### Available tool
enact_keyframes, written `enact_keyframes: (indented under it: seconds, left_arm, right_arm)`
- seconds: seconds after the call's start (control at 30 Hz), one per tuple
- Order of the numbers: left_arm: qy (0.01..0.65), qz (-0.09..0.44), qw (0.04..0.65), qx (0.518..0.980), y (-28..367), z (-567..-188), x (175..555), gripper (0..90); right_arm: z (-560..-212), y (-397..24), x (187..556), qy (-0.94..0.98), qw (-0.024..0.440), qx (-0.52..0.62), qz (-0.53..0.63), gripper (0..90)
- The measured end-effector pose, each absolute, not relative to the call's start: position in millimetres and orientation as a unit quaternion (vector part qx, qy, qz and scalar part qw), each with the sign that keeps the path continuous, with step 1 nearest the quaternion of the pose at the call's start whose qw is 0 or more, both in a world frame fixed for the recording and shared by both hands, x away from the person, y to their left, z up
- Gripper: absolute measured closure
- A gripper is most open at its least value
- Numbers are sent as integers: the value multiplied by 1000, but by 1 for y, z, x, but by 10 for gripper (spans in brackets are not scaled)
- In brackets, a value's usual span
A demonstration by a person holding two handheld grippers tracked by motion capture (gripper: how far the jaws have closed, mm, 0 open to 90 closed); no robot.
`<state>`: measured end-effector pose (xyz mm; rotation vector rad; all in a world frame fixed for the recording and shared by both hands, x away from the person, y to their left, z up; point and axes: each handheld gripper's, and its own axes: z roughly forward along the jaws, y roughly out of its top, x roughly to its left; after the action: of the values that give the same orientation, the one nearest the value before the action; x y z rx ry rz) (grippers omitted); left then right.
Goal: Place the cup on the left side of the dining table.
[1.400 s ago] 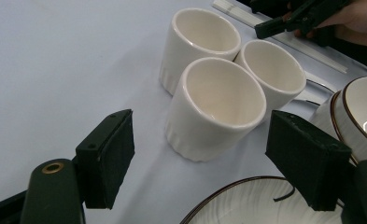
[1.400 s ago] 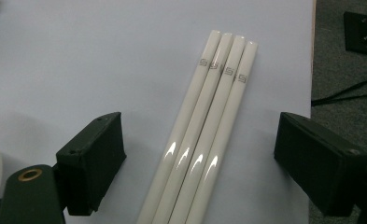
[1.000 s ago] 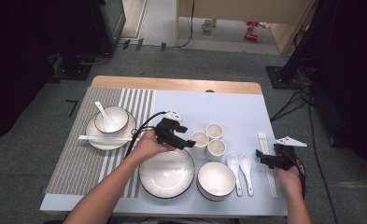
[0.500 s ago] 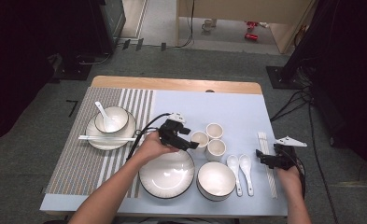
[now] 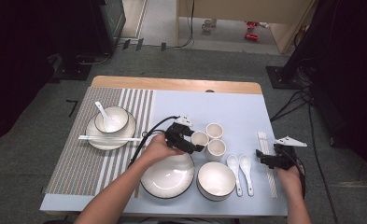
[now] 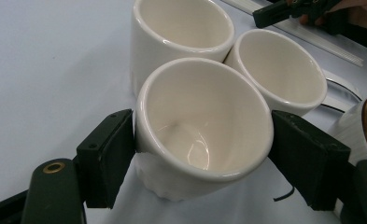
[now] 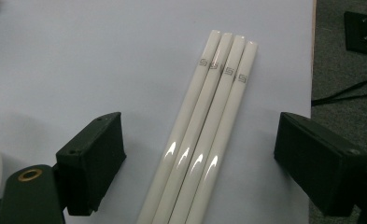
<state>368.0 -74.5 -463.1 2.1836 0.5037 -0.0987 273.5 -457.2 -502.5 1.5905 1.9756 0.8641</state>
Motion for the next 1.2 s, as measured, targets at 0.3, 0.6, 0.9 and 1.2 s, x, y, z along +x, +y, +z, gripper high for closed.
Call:
enact_keyframes:
  seconds: [0.3,0.6,0.9,1.2]
  left_arm:
    - [202,-35,428,880,-80,-467,368,219]
    - [202,-33,422,883,-84,-470,368,216]
    - [199,-29,421,885,-86,-472,368,217]
    - [191,-10,418,888,-87,-471,365,230]
  right_arm:
    - [-502,-457,274,718,229,578,314,156]
    - [-502,-457,274,718,229,578,314,156]
    - [-502,-457,274,718,229,578,314,156]
    - [-502,-457,274,718,229,578,314,156]
